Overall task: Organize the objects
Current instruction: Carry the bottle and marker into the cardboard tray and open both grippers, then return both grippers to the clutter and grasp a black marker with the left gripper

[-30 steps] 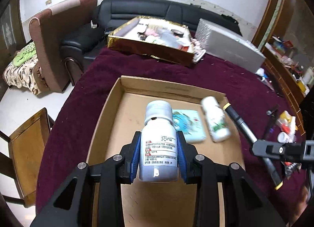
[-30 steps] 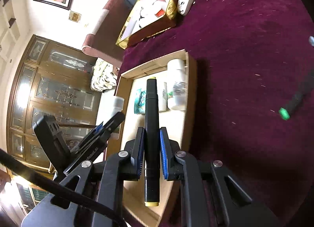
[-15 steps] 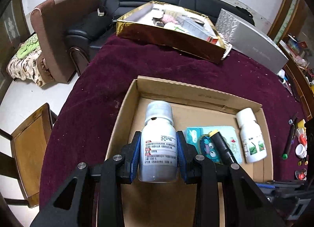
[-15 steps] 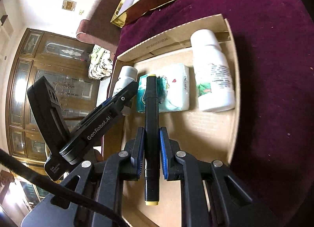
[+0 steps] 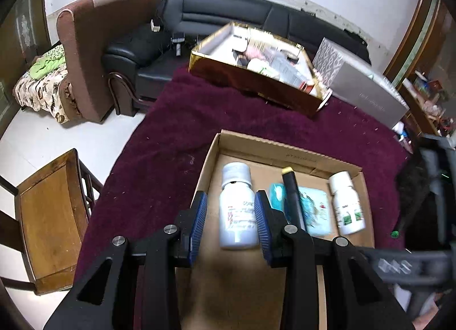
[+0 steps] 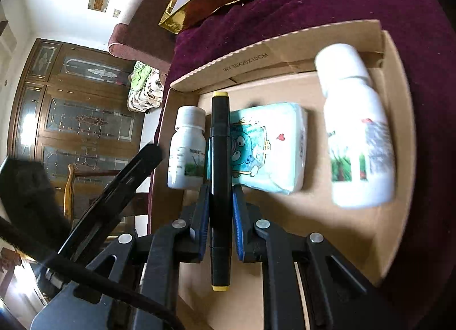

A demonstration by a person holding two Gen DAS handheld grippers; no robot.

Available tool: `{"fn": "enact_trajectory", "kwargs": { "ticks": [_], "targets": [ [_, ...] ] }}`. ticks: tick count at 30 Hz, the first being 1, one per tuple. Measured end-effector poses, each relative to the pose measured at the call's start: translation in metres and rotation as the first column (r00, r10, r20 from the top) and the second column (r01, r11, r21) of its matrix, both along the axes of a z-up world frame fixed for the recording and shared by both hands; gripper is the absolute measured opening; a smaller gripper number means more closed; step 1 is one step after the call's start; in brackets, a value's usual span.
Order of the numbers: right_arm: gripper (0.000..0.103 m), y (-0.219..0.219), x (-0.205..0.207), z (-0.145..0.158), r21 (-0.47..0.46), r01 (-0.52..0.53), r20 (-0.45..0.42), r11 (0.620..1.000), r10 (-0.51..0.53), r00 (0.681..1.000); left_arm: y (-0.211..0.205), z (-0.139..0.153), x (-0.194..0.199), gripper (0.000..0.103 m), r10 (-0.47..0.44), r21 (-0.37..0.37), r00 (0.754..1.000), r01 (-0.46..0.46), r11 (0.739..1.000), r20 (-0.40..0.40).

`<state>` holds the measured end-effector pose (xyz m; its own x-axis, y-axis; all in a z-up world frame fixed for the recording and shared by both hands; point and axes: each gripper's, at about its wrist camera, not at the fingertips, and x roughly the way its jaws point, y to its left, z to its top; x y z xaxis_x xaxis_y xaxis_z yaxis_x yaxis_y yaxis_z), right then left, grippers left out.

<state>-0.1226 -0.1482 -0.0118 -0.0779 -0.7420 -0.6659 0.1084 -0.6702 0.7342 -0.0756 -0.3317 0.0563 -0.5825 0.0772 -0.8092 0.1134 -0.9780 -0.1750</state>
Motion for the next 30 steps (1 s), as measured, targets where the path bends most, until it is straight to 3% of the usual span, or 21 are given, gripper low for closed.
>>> {"fn": "enact_trajectory", "kwargs": {
  "ticks": [6, 8, 11, 14, 21, 23, 27, 30],
  "targets": [
    [0.021, -0.008, -0.008, -0.001, 0.024, -0.005, 0.005, 1.0, 0.005, 1.0, -0.004, 0.007, 0.017, 0.03, 0.002, 0.053, 1.0, 0.0, 0.999, -0.025],
    [0.033, -0.007, -0.01, 0.002, 0.041, -0.004, -0.017, 0.999, 0.005, 1.0, -0.008, 0.006, 0.021, 0.03, 0.009, 0.096, 1.0, -0.007, 0.995, -0.022],
    [0.05, -0.002, -0.008, 0.014, 0.027, -0.002, -0.058, 1.0, 0.004, 0.998, -0.006, 0.008, 0.031, 0.03, 0.012, 0.1, 0.999, -0.008, 0.995, -0.038],
    [0.052, 0.002, -0.009, 0.023, -0.002, -0.006, -0.082, 1.0, 0.006, 0.997, -0.004, 0.013, 0.04, 0.03, 0.025, 0.102, 0.997, -0.018, 0.995, -0.068],
    [0.052, 0.044, 0.005, 0.039, 0.05, 0.045, -0.128, 0.998, -0.038, 0.991, 0.017, 0.025, 0.06, 0.033, 0.003, 0.107, 0.996, 0.006, 0.994, -0.088],
    [0.052, 0.052, 0.009, 0.046, 0.082, 0.06, -0.161, 0.995, -0.046, 0.986, 0.025, 0.028, 0.064, 0.041, -0.009, 0.106, 0.996, 0.018, 0.994, -0.088],
    [0.052, 0.094, 0.035, 0.065, 0.143, 0.126, -0.244, 0.982, -0.089, 0.966, 0.051, 0.03, 0.073, 0.044, -0.053, 0.116, 0.995, 0.062, 0.991, -0.08],
    [0.052, 0.134, 0.063, 0.087, 0.185, 0.2, -0.339, 0.962, -0.129, 0.932, 0.077, 0.033, 0.08, 0.044, -0.109, 0.138, 0.991, 0.118, 0.983, -0.076]
  ]
}}
